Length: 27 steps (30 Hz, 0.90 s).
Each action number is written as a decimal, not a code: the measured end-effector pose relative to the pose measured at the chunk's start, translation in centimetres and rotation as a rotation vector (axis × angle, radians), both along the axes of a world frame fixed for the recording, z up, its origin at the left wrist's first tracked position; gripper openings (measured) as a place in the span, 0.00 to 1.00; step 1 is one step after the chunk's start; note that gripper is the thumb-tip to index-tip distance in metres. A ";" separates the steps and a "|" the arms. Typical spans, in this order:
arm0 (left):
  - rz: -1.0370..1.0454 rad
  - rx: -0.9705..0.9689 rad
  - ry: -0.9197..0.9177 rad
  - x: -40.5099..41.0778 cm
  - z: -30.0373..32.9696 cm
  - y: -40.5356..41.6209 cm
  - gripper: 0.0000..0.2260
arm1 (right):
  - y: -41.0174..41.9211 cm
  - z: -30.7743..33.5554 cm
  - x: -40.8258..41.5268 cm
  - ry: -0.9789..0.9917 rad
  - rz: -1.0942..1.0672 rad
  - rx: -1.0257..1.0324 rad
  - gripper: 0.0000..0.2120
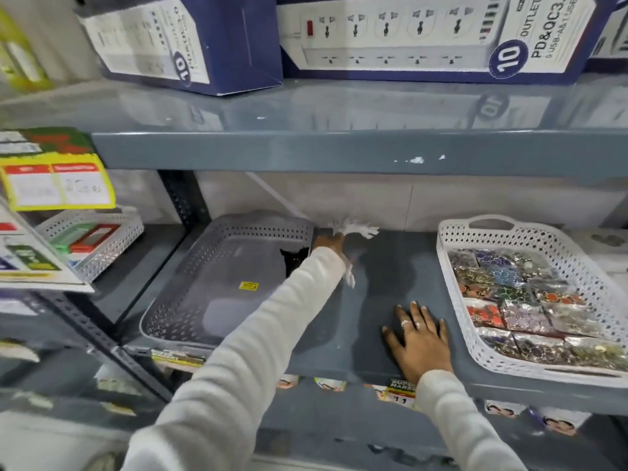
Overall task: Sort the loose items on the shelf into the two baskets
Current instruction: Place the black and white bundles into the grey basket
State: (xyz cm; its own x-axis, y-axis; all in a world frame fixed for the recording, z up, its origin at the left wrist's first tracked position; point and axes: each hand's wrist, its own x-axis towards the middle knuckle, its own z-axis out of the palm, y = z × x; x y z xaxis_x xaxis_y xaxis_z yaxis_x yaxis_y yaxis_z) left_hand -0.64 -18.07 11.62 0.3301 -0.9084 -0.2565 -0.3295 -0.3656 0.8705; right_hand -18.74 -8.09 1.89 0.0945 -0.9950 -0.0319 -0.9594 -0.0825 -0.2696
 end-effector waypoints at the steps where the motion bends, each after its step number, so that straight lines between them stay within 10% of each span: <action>1: 0.085 -0.041 0.147 0.6 1.1 0.1 0.14 | 0.0 0.0 0.0 -0.003 -0.004 0.000 0.38; 5: 0.260 -0.149 0.180 4.6 3.8 1.7 0.14 | 0.2 -0.3 0.2 0.012 -0.014 -0.017 0.28; 11: 0.245 -0.050 -0.254 10.7 3.1 4.3 0.18 | 0.3 -0.3 0.4 0.042 -0.033 -0.019 0.27; 18: -0.317 0.430 -0.725 12.4 -3.0 7.8 0.28 | 0.2 -0.4 0.4 0.060 -0.044 -0.012 0.28; 27: -0.515 0.521 -0.877 13.4 -1.9 9.2 0.42 | 0.6 0.2 0.8 0.103 -0.043 0.040 0.28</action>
State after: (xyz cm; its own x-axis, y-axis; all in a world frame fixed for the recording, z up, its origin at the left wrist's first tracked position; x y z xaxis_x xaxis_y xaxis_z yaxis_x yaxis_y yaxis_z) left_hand 12.72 -8.92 9.69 0.2009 -0.8384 -0.5067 -0.9643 -0.2603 0.0483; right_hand -17.94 -7.54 2.06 0.0461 -0.9958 -0.0795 -0.9847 -0.0318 -0.1716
